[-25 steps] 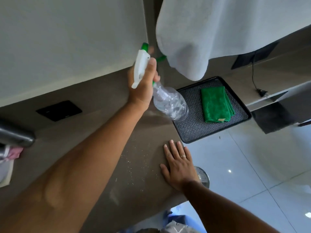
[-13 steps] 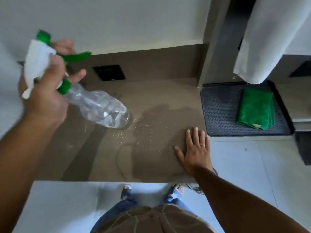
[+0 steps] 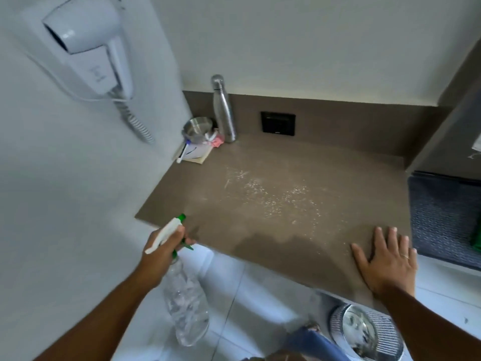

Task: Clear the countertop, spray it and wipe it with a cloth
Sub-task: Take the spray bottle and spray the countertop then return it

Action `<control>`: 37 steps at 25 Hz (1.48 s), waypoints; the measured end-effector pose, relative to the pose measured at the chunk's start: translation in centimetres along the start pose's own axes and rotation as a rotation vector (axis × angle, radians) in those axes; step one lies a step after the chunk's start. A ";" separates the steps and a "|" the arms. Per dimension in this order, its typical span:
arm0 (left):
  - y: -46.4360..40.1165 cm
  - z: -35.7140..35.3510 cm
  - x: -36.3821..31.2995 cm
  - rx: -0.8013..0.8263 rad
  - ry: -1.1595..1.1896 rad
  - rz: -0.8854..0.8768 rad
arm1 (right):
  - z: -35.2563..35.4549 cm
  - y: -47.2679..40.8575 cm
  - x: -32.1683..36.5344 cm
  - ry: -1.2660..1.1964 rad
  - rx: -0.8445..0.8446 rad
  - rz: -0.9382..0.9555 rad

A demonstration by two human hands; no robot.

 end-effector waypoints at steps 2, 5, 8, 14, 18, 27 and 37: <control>1.7 0.4 2.3 -0.003 0.024 0.076 | 0.1 0.2 0.1 -0.001 -0.006 0.017; 2.8 2.0 3.9 0.014 0.121 0.183 | -0.4 -0.1 0.0 0.005 -0.029 0.028; 3.2 2.5 5.0 -0.120 0.156 0.234 | -0.5 0.0 0.6 0.067 -0.020 0.129; 2.5 1.9 7.1 -0.120 0.166 0.193 | -0.4 1.0 1.7 0.105 0.037 0.279; 2.0 1.1 7.3 -0.332 0.255 0.163 | -0.4 1.2 1.7 0.068 0.069 0.293; 4.8 -5.8 5.0 0.055 0.170 0.339 | -0.2 1.1 1.7 0.028 0.057 0.281; 6.4 -12.7 1.6 0.184 0.161 0.269 | -0.2 0.7 1.5 0.006 0.049 0.275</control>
Point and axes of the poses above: each hand's wrist, its own y-axis away from the middle knuckle, its own z-axis out of the back of the hand, x = y × z, the point moved 6 cm from there along -y, towards the middle knuckle, and after that the axes turned 15 degrees about -z, right-handed, at the moved point
